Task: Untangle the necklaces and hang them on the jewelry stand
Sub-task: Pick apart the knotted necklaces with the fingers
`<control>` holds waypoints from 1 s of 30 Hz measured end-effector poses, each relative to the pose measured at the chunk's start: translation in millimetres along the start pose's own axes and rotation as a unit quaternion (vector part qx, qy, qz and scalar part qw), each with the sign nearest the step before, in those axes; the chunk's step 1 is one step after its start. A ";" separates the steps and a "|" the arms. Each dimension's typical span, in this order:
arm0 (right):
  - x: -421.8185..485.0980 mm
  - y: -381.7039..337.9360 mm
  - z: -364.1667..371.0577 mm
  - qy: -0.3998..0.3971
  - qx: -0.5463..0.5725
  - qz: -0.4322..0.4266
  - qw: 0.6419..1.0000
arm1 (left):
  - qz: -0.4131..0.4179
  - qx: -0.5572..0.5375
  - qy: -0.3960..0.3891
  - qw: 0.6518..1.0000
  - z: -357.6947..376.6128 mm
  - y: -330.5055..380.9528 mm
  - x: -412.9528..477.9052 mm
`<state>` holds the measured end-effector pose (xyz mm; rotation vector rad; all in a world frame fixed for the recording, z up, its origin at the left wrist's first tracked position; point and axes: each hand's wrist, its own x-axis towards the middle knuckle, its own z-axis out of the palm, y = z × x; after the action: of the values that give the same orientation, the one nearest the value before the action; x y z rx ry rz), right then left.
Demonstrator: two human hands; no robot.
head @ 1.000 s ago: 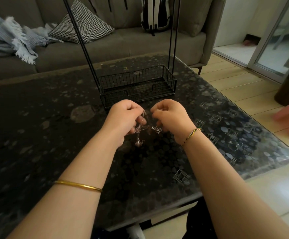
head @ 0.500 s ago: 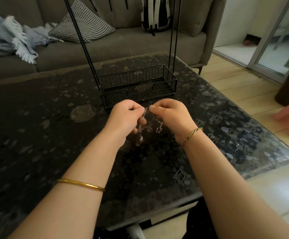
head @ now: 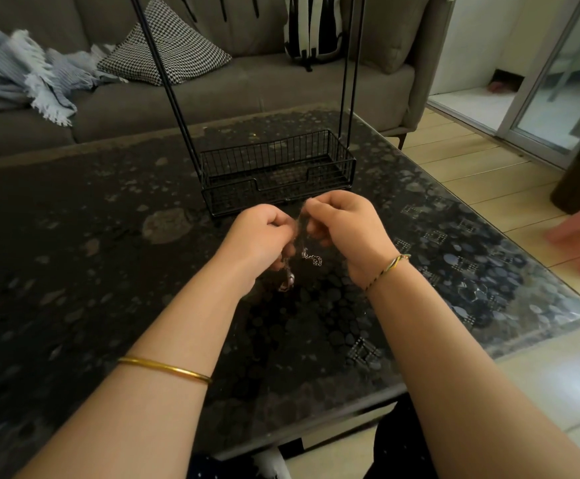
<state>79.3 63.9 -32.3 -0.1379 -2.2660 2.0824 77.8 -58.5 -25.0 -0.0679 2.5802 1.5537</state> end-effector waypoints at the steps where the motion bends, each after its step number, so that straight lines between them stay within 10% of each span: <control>1: 0.3 -0.9 -1.3 0.000 0.023 0.017 1.000 | -0.002 0.004 -0.005 1.000 0.0 -0.4 -0.1; 9: 4.2 -3.8 -2.8 -0.025 0.208 0.138 0.968 | -0.026 -0.016 -0.036 0.999 0.6 -2.3 2.2; 16: 1.7 -2.4 -5.4 0.031 0.053 0.114 0.992 | -0.054 -0.116 -0.062 0.990 -2.8 0.9 2.3; 30: 4.3 1.9 -7.5 0.027 0.113 0.142 0.983 | -0.108 -0.259 -0.089 0.956 -5.9 7.4 1.2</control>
<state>75.9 71.9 -33.6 -0.5255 -2.0621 2.4223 75.3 -60.2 -15.9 -0.2388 1.8993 1.9930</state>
